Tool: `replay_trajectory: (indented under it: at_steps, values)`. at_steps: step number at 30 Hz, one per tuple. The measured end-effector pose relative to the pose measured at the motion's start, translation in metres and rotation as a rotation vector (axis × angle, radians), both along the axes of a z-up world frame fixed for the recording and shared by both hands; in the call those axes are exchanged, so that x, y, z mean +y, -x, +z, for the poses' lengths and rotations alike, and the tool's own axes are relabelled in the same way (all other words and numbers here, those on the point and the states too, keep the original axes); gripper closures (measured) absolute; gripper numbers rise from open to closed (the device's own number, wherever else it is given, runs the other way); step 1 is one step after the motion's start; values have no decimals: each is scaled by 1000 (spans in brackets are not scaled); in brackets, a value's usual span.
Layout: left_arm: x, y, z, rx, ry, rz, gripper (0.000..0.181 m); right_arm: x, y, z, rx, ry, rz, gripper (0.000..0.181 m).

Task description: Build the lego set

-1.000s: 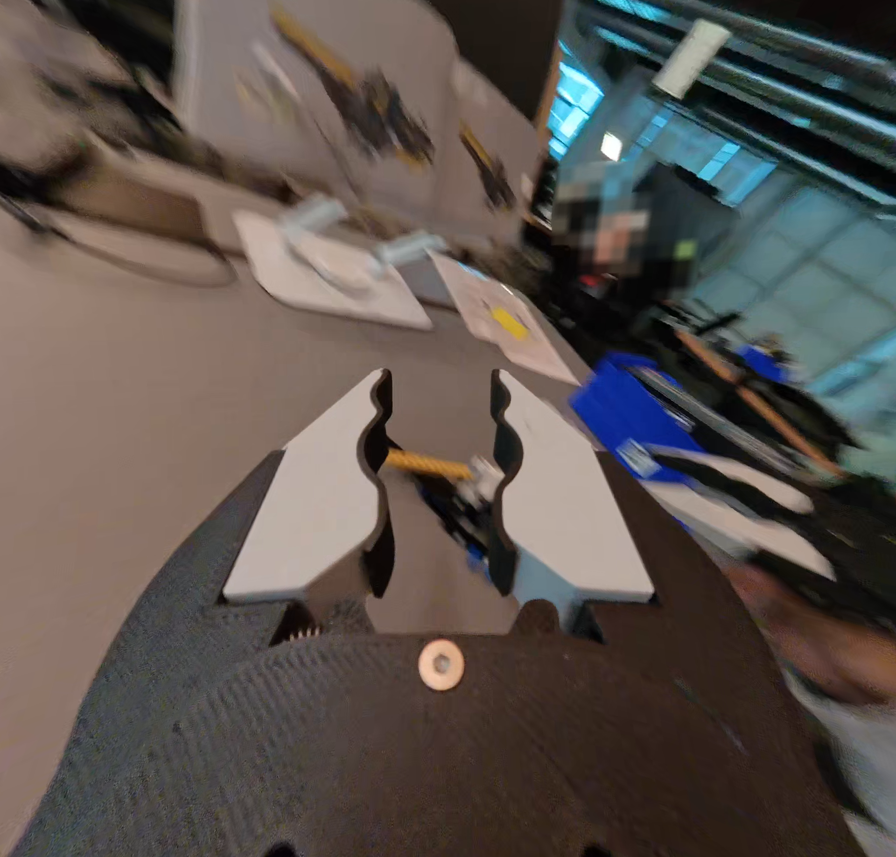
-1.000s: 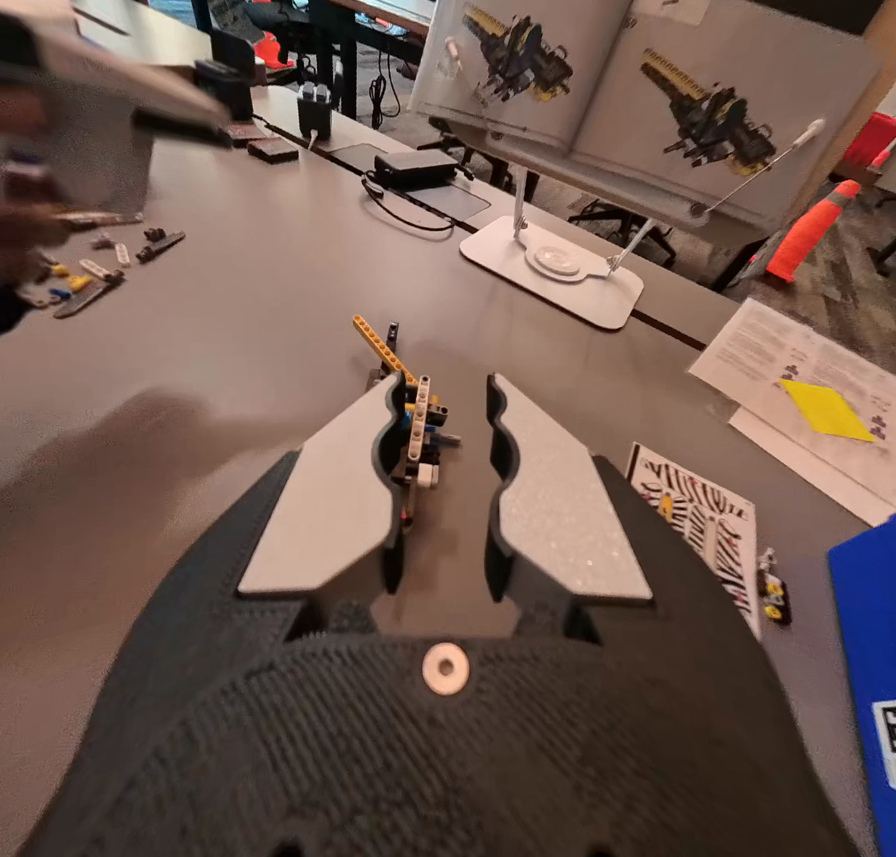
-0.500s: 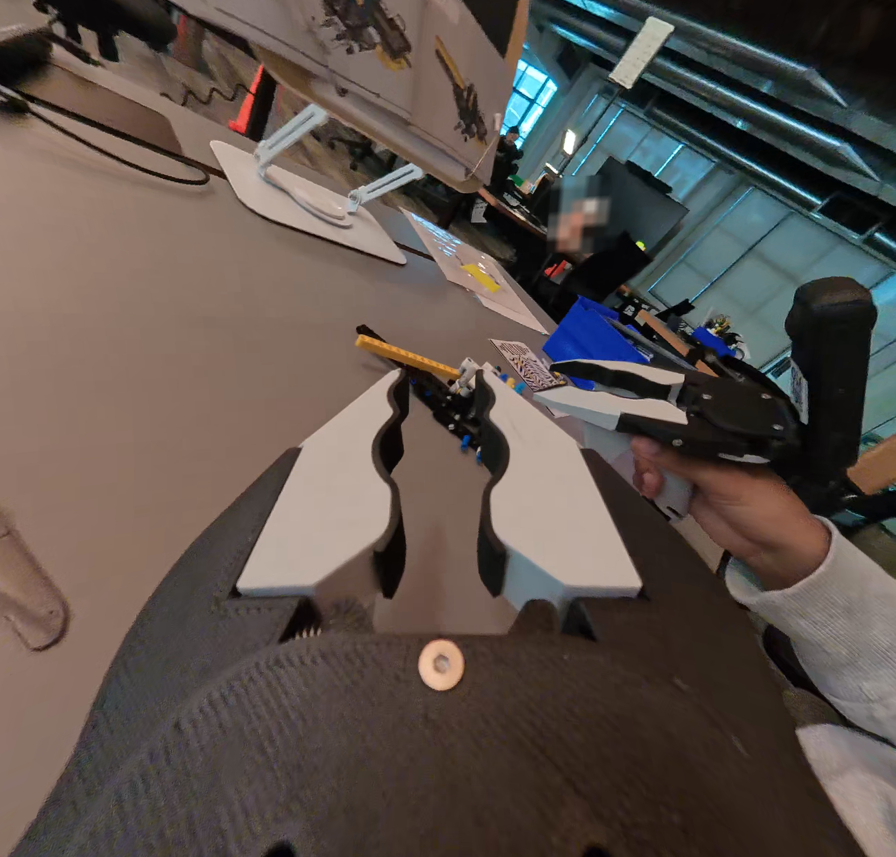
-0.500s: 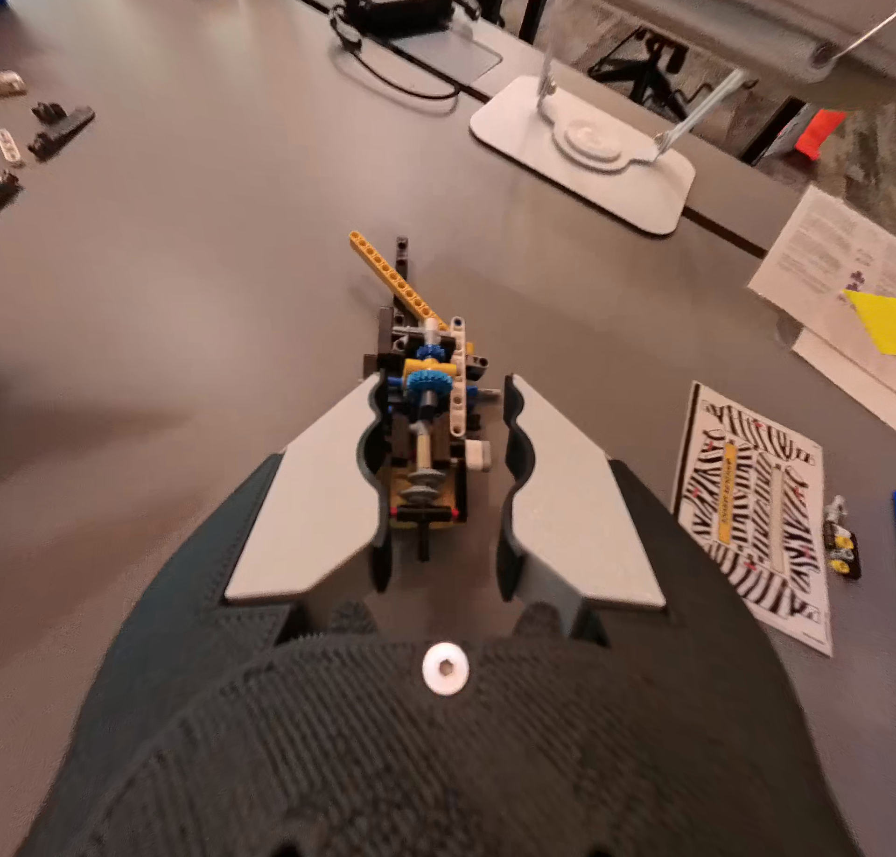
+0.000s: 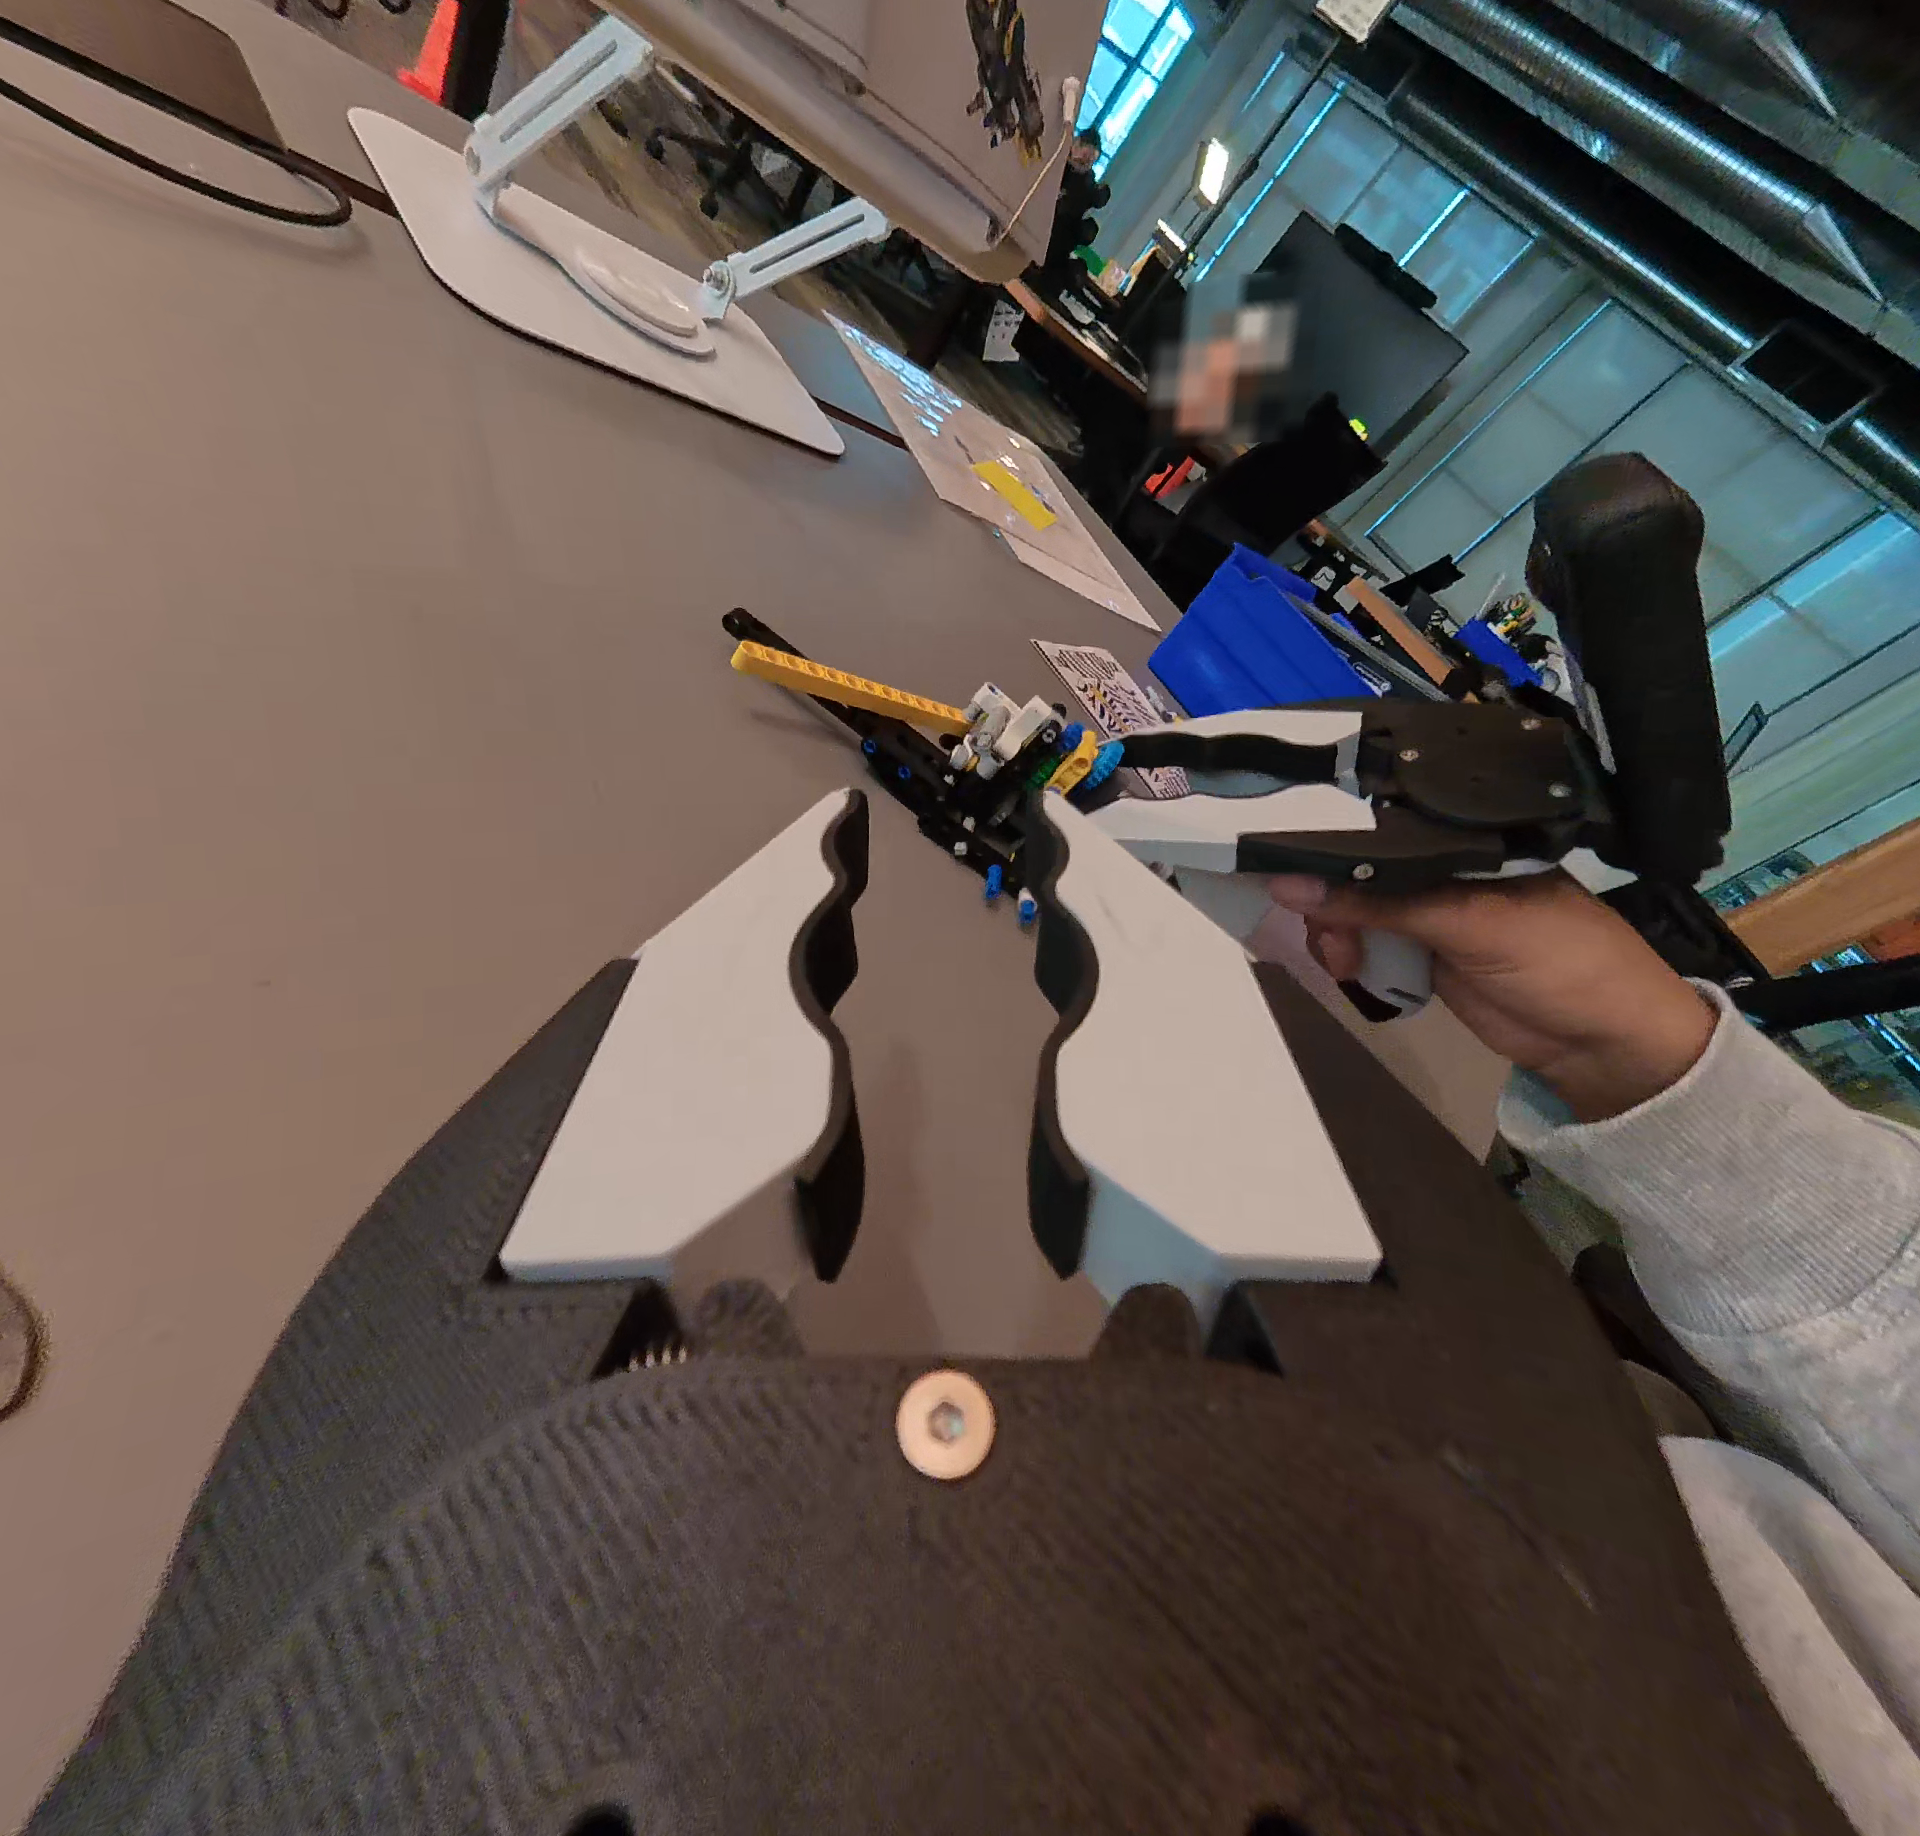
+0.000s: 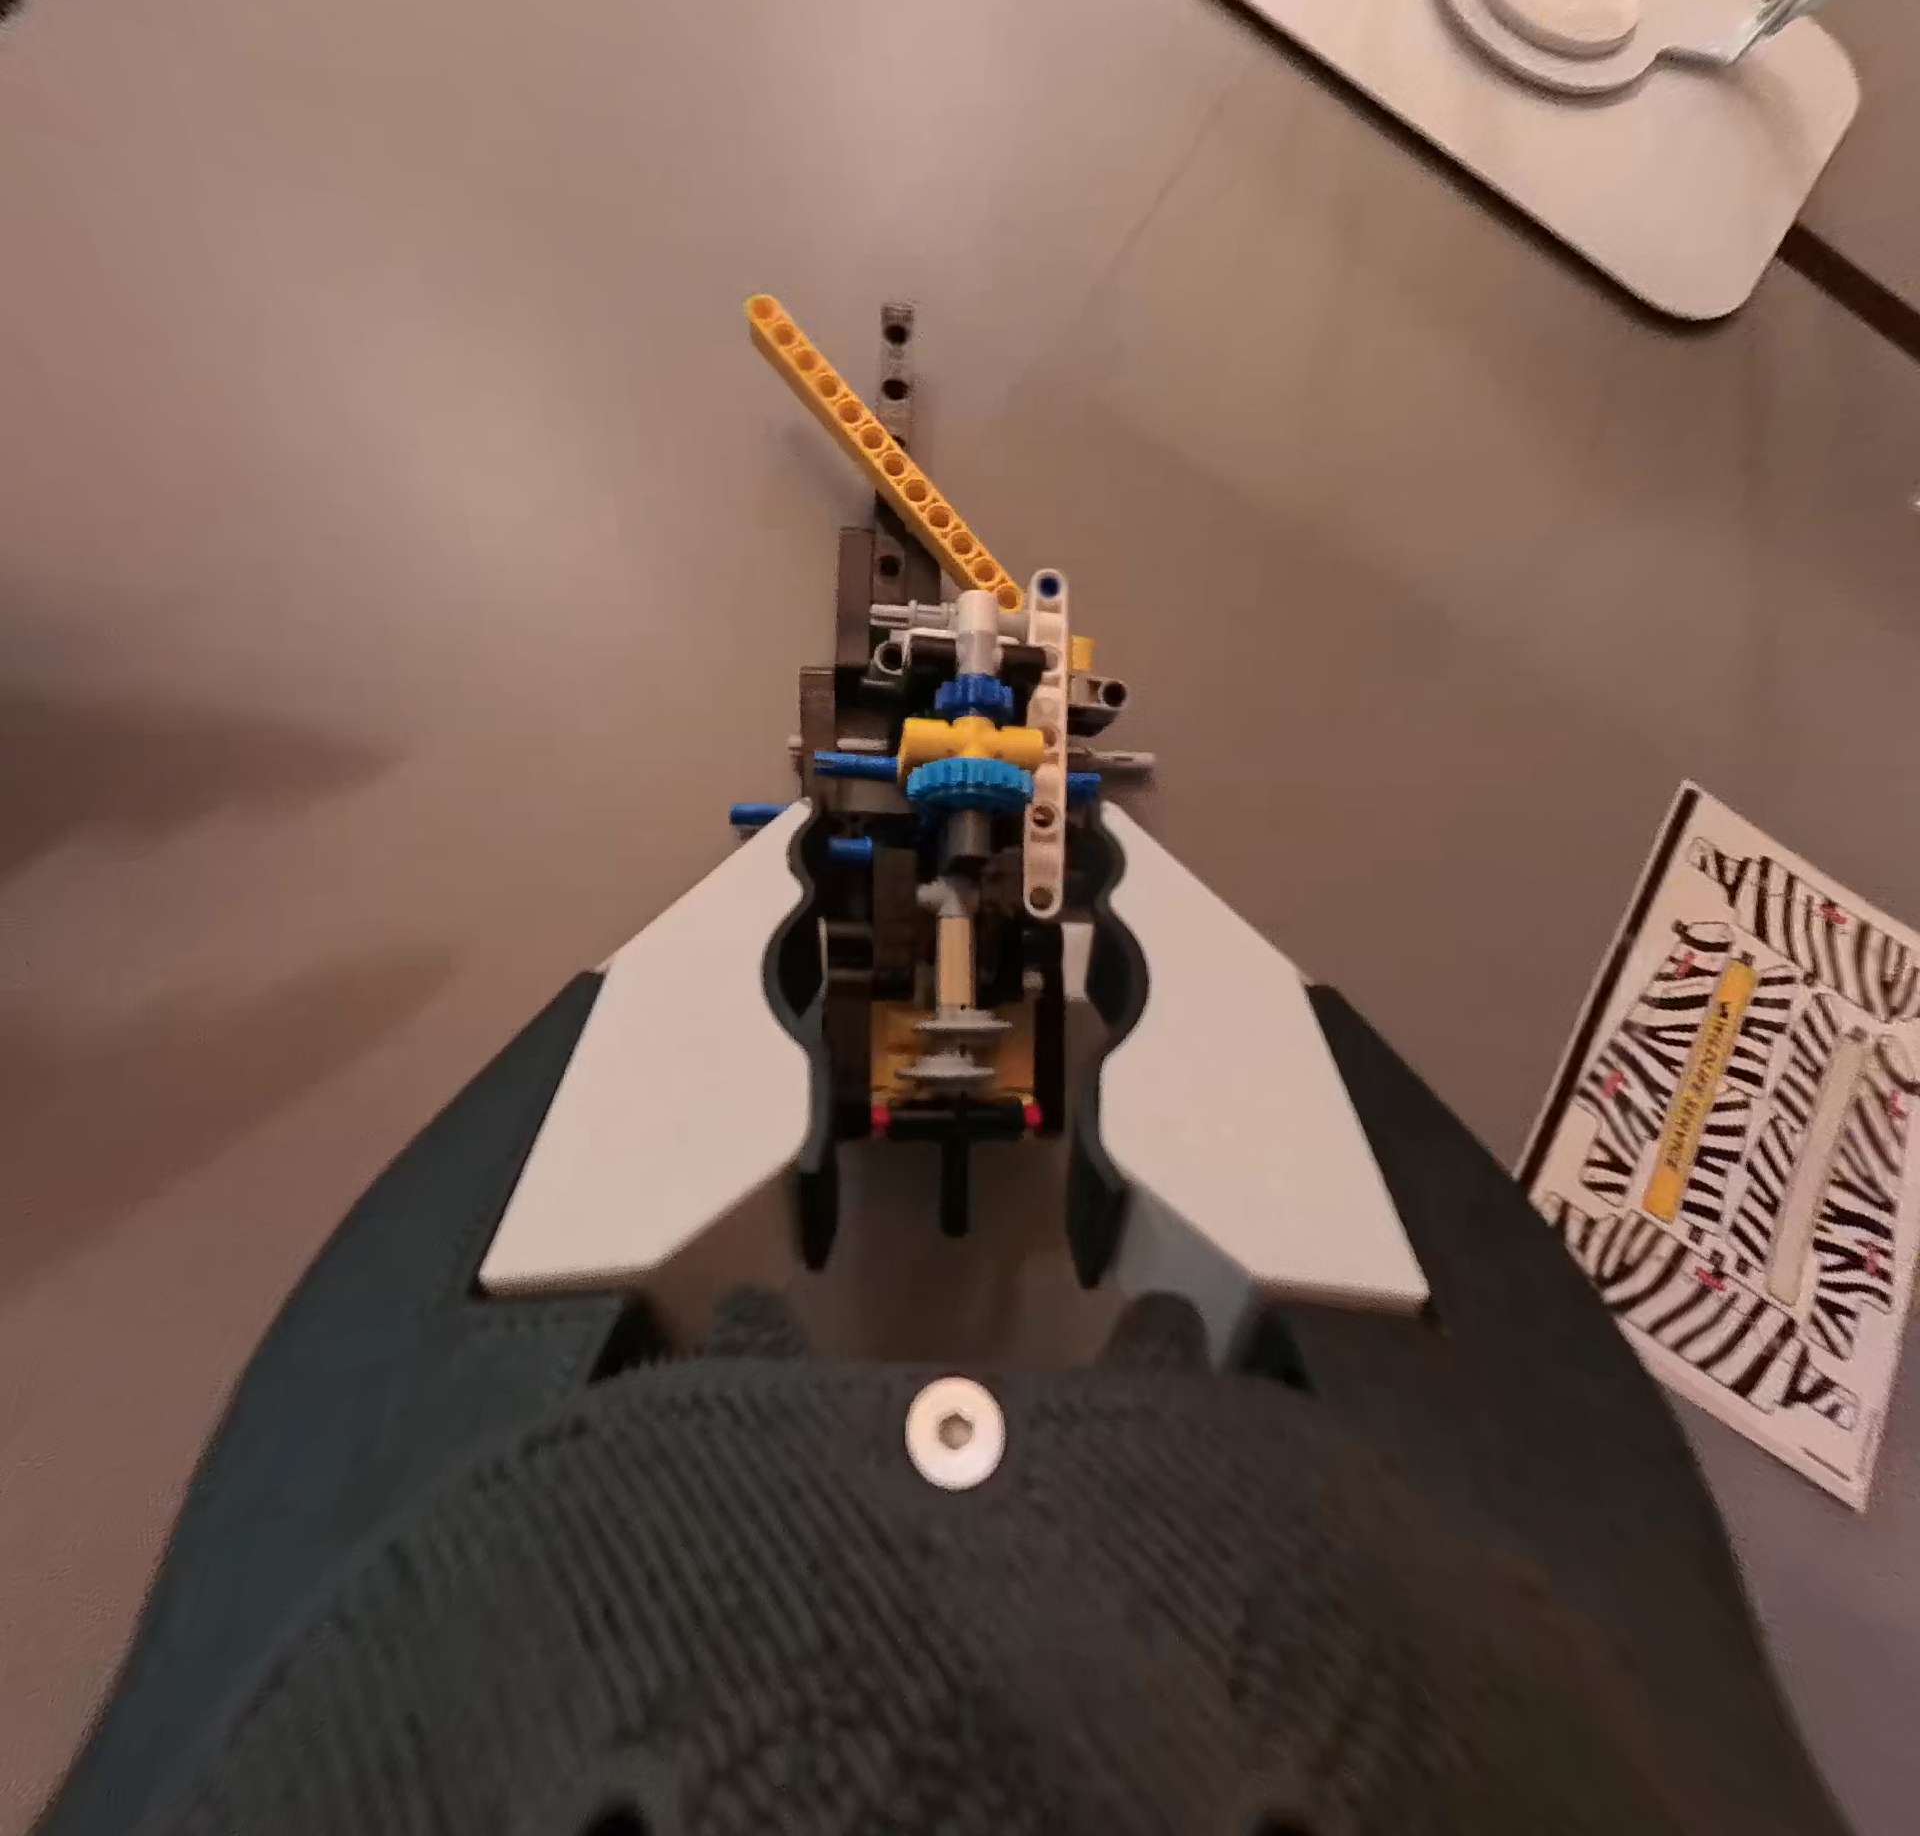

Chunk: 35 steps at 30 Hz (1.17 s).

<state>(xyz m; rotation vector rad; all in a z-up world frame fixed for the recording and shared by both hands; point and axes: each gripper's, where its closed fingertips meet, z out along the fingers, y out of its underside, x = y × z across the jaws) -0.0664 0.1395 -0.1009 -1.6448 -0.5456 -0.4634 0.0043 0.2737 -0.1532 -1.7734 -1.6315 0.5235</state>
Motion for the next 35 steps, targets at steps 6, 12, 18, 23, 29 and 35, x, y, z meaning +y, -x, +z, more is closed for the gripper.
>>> replay_trajectory:
  at_steps: [6,12,18,23,29,35]
  values:
    - [4,-3,-9,23,40,-9,153,13,-3,9,40,59,13,126]
    - [8,-10,-12,0,43,-31,153,7,-14,46,258,27,16,131]
    - [10,-22,-14,-8,55,-79,152,10,-43,59,564,-99,-75,130]
    - [9,-23,-13,-27,46,-87,152,9,-50,58,634,-228,-82,137]
    - [11,-25,-15,-33,53,-93,151,17,-43,45,552,-168,-105,135]
    - [14,-32,-17,-30,62,-114,151,18,-42,41,561,7,-76,131]
